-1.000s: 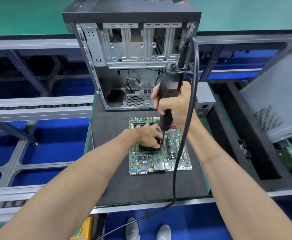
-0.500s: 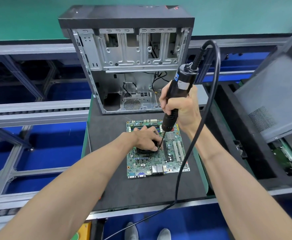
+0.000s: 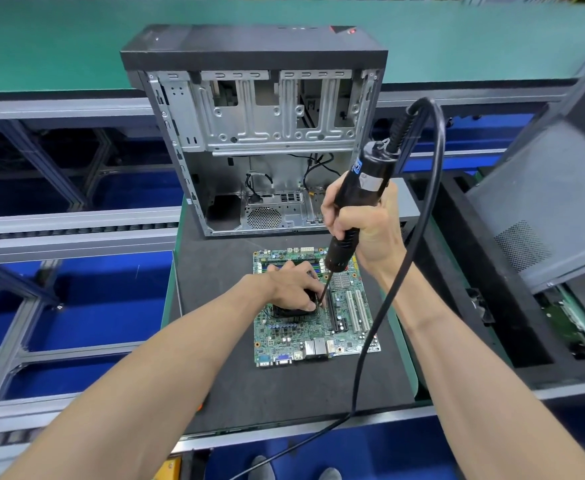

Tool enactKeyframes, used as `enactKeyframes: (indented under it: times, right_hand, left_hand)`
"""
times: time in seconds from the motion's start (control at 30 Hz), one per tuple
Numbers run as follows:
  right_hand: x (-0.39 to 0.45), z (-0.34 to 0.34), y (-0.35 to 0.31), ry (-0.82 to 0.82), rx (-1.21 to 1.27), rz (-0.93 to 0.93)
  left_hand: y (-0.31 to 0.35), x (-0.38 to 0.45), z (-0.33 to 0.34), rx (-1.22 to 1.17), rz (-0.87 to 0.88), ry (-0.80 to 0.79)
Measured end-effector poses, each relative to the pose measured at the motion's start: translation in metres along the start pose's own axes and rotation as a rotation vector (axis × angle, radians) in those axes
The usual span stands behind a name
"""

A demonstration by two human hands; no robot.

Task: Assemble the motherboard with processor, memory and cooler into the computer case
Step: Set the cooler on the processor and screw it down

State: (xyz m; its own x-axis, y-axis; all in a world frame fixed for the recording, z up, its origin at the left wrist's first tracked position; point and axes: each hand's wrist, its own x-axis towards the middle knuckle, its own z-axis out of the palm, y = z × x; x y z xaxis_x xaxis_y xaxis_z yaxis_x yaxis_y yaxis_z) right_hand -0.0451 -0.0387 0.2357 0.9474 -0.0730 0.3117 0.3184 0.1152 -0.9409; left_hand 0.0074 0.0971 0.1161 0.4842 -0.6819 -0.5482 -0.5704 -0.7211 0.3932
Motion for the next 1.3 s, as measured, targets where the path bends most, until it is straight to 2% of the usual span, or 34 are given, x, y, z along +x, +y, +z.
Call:
enactKeyframes:
  times: [0.53, 1.1, 1.3]
  right_hand:
    - [-0.003, 0.010, 0.002, -0.024, -0.109, -0.060]
    - [-0.005, -0.006, -0.001, 0.065, 0.008, -0.022]
    - [0.004, -0.019, -0.017, 0.160, 0.120, -0.084]
  left_hand:
    - [0.001, 0.007, 0.003, -0.002, -0.017, -0.004]
    - [-0.002, 0.004, 0.004, 0.006, -0.001, 0.017]
    - [-0.002, -0.001, 0.000, -0.163, -0.030, 0.102]
